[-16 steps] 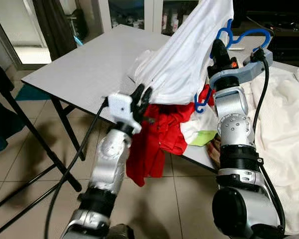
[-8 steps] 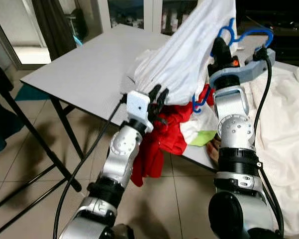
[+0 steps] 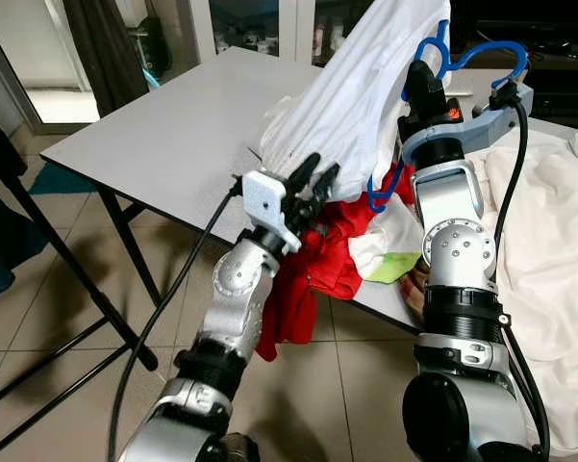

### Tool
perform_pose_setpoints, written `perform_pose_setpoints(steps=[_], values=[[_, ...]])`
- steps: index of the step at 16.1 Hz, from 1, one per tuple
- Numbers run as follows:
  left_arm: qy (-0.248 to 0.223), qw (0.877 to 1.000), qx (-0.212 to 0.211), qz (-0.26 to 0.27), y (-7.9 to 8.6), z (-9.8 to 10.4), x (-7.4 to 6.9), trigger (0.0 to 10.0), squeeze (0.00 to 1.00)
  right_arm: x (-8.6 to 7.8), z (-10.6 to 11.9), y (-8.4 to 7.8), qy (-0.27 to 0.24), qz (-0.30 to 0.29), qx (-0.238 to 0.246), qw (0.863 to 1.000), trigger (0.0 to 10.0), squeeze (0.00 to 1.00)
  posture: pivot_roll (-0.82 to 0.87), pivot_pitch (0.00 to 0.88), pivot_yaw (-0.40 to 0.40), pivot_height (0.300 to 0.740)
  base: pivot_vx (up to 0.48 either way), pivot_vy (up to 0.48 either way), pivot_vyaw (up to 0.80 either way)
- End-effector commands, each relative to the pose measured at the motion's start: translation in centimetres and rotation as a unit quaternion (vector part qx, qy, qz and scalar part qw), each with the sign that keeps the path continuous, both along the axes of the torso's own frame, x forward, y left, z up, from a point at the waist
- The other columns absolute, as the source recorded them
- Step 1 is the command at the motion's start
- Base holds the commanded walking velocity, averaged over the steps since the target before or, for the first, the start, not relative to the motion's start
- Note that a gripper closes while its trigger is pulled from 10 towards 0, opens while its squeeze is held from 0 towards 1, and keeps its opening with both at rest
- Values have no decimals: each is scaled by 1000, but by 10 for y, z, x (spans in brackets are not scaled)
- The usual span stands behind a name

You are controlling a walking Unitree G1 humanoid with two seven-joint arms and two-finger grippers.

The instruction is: Hang hanger

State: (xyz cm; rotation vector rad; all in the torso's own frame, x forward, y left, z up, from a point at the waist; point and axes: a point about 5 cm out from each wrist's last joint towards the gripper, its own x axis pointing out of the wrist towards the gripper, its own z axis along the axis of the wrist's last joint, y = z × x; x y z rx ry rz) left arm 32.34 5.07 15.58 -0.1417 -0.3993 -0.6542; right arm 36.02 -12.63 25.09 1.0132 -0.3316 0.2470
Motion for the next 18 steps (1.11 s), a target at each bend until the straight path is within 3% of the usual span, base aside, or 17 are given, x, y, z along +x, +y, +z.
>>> perform_pose_setpoints(steps=[1,4,5,6,10,11,12,15,16,18], values=[[-20,999,40,-5,3,-4,-3,10000,1000,-2,1,-2,-5,-9,-1,1000,0,0,127,0,8,740,0,0,0],[-22,996,84,8,18,-15,-5,10000,1000,-2,0,-5,-2,-13,-2,1000,0,0,132,0,5,740,0,0,0],[-17,995,98,14,25,-19,-5,10000,208,-1,1,-4,-5,-9,-1,1000,0,0,138,0,2,740,0,0,0],[-16,994,103,20,30,-20,-5,10000,0,-1,3,-1,-11,0,-2,1000,0,0,140,0,1,740,0,0,0],[-39,993,110,4,22,-13,-4,10000,0,-3,5,7,-15,18,-2,1000,0,0,144,0,-3,740,0,0,0],[-52,990,132,-13,15,-17,-8,10000,949,-4,6,7,-17,19,-1,1000,0,0,133,0,-1,740,0,0,0],[-55,989,136,-18,13,-18,-10,10000,1000,-4,8,7,-19,19,0,1000,0,0,131,0,0,740,0,0,0],[-62,984,167,-9,13,-24,-10,10000,1000,-6,8,6,-20,18,1,1000,0,0,124,0,4,740,0,0,0],[-63,983,174,6,15,-24,-8,10000,0,-7,8,6,-19,19,1,1000,0,0,124,0,4,740,0,0,0],[-70,981,180,24,18,-23,-5,10000,0,-8,7,7,-16,22,4,1000,0,0,126,0,5,740,0,0,0]])
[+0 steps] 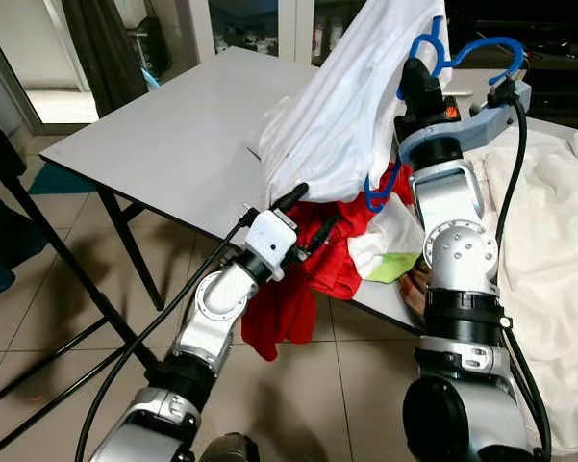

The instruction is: Hang hanger

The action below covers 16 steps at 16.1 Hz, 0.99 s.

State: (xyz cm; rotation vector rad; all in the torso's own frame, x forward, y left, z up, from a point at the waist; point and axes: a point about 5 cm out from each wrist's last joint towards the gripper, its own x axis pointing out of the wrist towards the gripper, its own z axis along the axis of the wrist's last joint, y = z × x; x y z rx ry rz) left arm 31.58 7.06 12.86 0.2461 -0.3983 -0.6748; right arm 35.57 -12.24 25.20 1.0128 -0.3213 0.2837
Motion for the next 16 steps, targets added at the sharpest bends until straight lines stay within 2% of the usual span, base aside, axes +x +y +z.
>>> perform_pose_setpoints(steps=[1,5,9,12,13,15,16], values=[[-17,1000,5,9,0,6,4,10000,0,-4,5,4,-10,9,8,1000,0,0,126,0,5,740,0,0,0],[-49,998,-6,37,2,16,9,10000,0,-8,0,11,-3,24,9,1000,0,0,133,0,5,740,0,0,0],[-53,998,13,-9,-11,11,3,10000,0,-9,4,13,-8,29,10,999,0,0,124,0,9,740,0,0,0],[-51,998,16,-26,-13,7,-3,10000,0,-8,8,9,-11,20,9,1000,0,0,124,0,8,740,0,0,0],[-51,998,15,-25,-12,6,-3,10000,1000,-8,8,8,-12,18,9,1000,0,0,126,0,6,740,0,0,0],[-51,999,13,-13,-9,3,-5,10000,1000,-6,11,6,-14,12,11,1000,0,0,132,0,3,740,0,0,0],[-52,999,15,-2,-8,2,-4,10000,0,-6,14,8,-17,20,15,1000,0,0,137,0,0,740,0,0,0]])
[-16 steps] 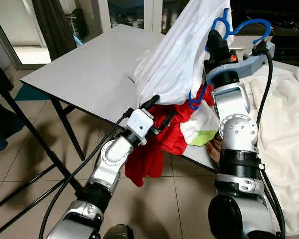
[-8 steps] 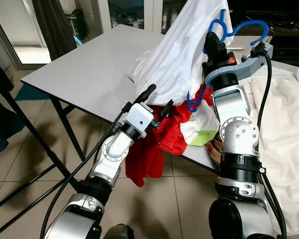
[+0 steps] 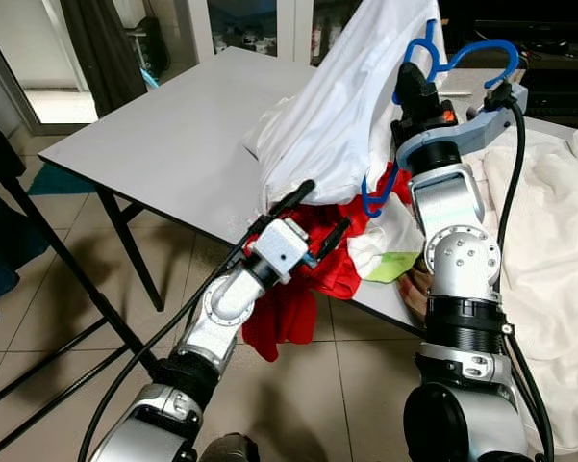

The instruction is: Hang hanger

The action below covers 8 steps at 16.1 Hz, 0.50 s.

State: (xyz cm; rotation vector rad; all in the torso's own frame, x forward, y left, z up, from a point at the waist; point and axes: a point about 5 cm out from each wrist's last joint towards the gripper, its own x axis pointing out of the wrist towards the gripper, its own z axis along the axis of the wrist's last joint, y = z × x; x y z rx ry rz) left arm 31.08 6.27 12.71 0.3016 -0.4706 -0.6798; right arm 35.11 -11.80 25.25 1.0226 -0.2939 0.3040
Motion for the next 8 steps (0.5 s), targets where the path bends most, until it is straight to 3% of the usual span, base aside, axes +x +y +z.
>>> perform_pose_setpoints(steps=[1,5,8], values=[[-12,1000,1,6,0,4,1,10000,0,-2,15,7,-24,16,14,999,0,0,139,0,-1,740,0,0,0],[-25,1000,17,7,-7,8,6,10000,0,-6,17,19,-26,43,10,999,0,0,135,0,1,740,0,0,0],[-30,999,39,-11,-14,6,4,10000,0,-7,21,18,-29,42,16,999,0,0,125,0,7,740,0,0,0]])
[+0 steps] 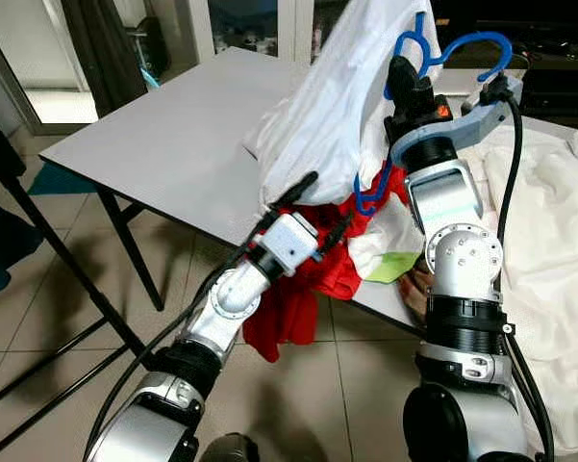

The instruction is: Hang hanger

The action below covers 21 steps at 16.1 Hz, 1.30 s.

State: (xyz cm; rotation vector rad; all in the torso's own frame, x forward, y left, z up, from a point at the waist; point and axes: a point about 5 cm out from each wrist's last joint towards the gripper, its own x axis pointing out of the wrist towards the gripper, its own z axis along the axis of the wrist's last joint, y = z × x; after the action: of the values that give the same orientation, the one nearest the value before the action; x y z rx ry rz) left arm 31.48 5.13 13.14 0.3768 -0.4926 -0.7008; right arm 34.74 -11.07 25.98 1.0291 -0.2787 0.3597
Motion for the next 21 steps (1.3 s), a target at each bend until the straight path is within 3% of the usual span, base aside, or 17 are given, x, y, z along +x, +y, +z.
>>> perform_pose_setpoints(steps=[1,4,6,8,9,13,21], values=[[-5,1000,13,-6,-4,0,0,10000,0,-4,15,10,-24,15,19,999,0,0,122,0,8,740,0,0,0],[-6,999,31,6,-6,-3,2,10000,0,-6,18,12,-29,24,22,999,0,0,122,0,8,740,0,0,0],[-9,999,30,11,-6,-1,4,8941,0,-7,18,13,-29,28,22,999,0,0,122,0,8,740,0,0,0],[-17,999,31,30,-3,1,7,1922,0,-7,19,16,-29,38,24,999,0,0,132,0,5,740,0,0,0],[-21,999,32,38,-1,1,8,235,0,-8,19,18,-31,46,23,998,0,0,134,0,6,740,0,0,0],[-32,998,37,44,0,3,9,0,0,-12,17,24,-33,74,16,997,0,0,132,0,8,740,0,0,0],[-51,997,35,47,2,6,9,0,0,-11,20,19,-41,88,22,995,0,0,132,0,6,740,0,0,0]])
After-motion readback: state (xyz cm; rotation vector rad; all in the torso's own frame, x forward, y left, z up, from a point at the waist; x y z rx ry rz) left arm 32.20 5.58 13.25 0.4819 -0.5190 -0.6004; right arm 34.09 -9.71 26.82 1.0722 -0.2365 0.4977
